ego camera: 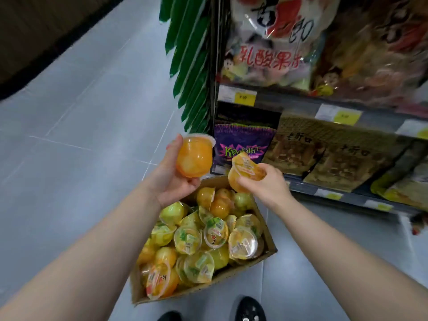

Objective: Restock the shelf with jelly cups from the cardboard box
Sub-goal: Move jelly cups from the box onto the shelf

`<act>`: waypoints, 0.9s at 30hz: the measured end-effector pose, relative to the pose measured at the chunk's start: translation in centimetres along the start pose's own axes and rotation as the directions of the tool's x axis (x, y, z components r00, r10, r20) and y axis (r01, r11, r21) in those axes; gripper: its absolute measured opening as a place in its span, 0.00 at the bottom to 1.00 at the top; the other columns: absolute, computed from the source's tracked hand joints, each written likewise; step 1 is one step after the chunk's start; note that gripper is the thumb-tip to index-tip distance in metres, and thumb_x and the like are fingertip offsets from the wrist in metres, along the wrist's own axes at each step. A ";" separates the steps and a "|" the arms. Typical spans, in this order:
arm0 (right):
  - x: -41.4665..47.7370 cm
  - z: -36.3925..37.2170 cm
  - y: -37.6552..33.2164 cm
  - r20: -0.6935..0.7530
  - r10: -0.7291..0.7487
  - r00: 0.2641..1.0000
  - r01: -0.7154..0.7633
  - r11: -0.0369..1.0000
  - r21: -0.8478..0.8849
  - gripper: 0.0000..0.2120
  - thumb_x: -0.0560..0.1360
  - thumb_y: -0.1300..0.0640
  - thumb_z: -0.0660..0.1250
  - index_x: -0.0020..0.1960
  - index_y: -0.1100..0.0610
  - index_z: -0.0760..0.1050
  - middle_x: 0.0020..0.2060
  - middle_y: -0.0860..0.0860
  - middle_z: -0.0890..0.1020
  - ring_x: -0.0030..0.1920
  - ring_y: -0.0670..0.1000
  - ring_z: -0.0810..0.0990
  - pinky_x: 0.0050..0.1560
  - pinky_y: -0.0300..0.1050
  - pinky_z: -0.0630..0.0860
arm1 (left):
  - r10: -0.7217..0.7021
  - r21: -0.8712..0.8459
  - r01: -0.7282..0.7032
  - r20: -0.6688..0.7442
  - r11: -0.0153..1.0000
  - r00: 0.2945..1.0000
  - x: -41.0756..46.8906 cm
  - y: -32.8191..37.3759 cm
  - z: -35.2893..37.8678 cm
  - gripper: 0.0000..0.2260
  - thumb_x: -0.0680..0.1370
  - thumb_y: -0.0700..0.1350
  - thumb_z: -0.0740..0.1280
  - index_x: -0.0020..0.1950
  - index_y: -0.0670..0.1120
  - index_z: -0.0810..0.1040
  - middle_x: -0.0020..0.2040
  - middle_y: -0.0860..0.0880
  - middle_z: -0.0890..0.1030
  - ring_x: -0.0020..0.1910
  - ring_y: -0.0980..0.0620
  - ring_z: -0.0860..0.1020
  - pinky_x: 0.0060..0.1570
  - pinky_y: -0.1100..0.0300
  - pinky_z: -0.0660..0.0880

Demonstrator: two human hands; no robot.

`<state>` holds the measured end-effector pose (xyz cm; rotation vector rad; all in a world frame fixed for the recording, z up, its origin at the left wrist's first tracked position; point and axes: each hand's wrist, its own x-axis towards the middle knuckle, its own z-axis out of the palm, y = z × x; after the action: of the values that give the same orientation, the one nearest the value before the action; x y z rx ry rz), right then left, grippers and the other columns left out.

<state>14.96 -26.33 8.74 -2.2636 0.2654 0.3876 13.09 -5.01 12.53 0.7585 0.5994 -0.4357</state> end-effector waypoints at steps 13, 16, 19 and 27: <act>-19.8 -32.7 -24.5 -0.322 -0.053 0.945 0.148 0.949 0.279 0.37 0.68 0.45 0.75 0.72 0.52 0.64 0.67 0.52 0.70 0.63 0.52 0.72 0.62 0.49 0.72 | 0.215 0.617 -0.339 0.267 0.711 0.939 -26.7 18.7 31.3 0.29 0.58 0.59 0.72 0.57 0.50 0.77 0.48 0.49 0.80 0.40 0.53 0.79 0.36 0.63 0.74; -23.5 -38.9 -27.7 -0.425 -0.116 0.898 0.264 0.914 0.309 0.37 0.69 0.48 0.75 0.73 0.52 0.63 0.67 0.51 0.70 0.61 0.50 0.72 0.56 0.42 0.70 | 0.252 0.663 -0.494 0.431 0.563 0.866 -31.1 20.6 37.2 0.31 0.57 0.57 0.75 0.57 0.47 0.79 0.47 0.48 0.83 0.43 0.53 0.82 0.43 0.60 0.77; -27.0 -45.0 -29.4 -0.506 -0.187 0.842 0.369 0.885 0.286 0.41 0.68 0.49 0.76 0.75 0.55 0.60 0.70 0.52 0.69 0.66 0.51 0.70 0.56 0.39 0.67 | 0.345 0.653 -0.619 0.513 0.437 0.786 -34.7 21.2 42.0 0.36 0.57 0.55 0.79 0.61 0.41 0.76 0.49 0.44 0.84 0.43 0.45 0.81 0.41 0.52 0.77; -34.0 -59.3 -31.6 -0.660 -0.353 0.664 0.571 0.809 0.142 0.43 0.65 0.49 0.78 0.74 0.56 0.62 0.67 0.52 0.70 0.62 0.48 0.71 0.58 0.39 0.68 | 0.612 0.476 -0.828 0.570 0.297 0.547 -43.1 20.1 54.1 0.34 0.50 0.57 0.81 0.53 0.46 0.81 0.50 0.45 0.85 0.49 0.45 0.83 0.52 0.48 0.79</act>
<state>4.44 -48.21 79.99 -1.9417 0.0433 -0.6475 10.64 -25.51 81.52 1.6071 -0.3117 0.1503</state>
